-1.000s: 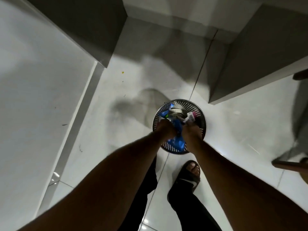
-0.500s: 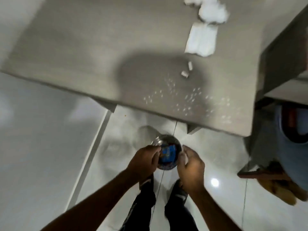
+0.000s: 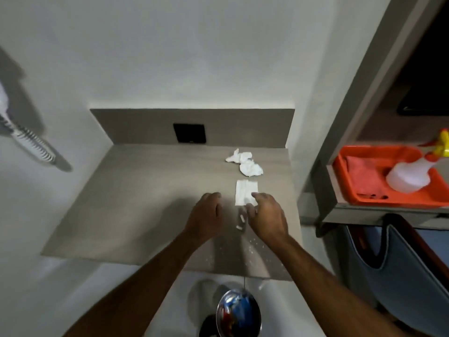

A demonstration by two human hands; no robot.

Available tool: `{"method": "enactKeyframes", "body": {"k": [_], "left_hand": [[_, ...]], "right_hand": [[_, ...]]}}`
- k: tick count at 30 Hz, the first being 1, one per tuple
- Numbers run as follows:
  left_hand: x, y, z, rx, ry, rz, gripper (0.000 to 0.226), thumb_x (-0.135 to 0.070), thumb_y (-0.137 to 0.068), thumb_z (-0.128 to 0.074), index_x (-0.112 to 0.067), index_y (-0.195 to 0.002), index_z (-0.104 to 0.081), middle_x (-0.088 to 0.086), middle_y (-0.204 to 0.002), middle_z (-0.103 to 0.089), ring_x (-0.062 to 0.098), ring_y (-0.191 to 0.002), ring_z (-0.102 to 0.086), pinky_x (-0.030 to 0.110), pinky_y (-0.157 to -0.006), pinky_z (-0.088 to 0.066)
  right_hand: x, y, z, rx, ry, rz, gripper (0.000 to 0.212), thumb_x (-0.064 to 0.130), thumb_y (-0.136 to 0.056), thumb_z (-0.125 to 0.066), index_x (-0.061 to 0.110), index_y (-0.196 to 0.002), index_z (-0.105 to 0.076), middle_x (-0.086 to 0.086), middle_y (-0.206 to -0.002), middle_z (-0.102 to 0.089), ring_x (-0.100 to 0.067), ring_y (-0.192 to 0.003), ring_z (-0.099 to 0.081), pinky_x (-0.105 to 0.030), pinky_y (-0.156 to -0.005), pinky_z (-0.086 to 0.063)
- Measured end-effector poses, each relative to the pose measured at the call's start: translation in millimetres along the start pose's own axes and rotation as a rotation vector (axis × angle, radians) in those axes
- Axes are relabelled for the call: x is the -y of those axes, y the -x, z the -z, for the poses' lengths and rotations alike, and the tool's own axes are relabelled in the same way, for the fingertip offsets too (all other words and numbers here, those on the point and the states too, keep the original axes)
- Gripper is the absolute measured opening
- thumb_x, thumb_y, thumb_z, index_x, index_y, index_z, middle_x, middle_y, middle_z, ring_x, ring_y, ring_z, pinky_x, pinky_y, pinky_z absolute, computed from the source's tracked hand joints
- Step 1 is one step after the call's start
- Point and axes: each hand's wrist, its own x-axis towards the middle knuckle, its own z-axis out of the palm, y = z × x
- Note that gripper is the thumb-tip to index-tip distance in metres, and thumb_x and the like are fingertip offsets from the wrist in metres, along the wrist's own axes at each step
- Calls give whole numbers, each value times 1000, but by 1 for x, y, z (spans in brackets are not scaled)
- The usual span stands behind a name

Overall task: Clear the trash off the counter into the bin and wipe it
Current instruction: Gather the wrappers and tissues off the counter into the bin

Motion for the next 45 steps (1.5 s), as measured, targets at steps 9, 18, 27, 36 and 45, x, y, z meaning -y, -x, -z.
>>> {"method": "enactKeyframes", "body": {"k": [9, 18, 27, 36, 45], "left_hand": [[-7, -175, -45, 189, -141, -45, 39, -34, -98, -44, 0, -110, -59, 27, -118, -61, 46, -110, -57, 46, -95, -47], [-18, -206, -110, 329, -386, -336, 21, -10, -88, -55, -6, -102, -70, 18, -106, -67, 37, -99, -65, 41, -86, -55], [-9, -51, -30, -24, 190, -126, 8, -18, -74, -76, -14, -81, -74, 7, -79, -78, 16, -71, -67, 22, -68, -49], [50, 249, -139, 86, 297, 110, 19, -17, -81, -69, -23, -99, -73, -3, -98, -77, 11, -82, -71, 19, -72, -55], [158, 269, -343, 416, 107, 437, 16, -7, -80, -70, -6, -95, -76, 15, -92, -77, 31, -84, -73, 33, -78, -60]], "right_hand": [[-1, -92, -53, 410, 670, 164, 28, 16, -94, -48, 15, -116, -66, -15, -122, -64, -35, -105, -64, -38, -84, -54], [-37, -66, -55, 117, 409, -54, 25, 14, -91, -49, 12, -104, -71, -11, -99, -73, -29, -88, -70, -34, -78, -57], [-31, 0, -35, -264, -475, -378, 35, 13, -87, -68, 42, -101, -53, 20, -88, -69, -4, -79, -68, -27, -70, -60], [-106, 236, -154, -137, -261, -162, 12, 27, -89, -58, 26, -98, -66, 7, -109, -68, -2, -95, -63, -13, -77, -46], [-236, 242, -340, 384, -132, -355, 30, 2, -84, -59, 7, -111, -69, -14, -114, -68, -30, -100, -68, -30, -88, -52]]}}
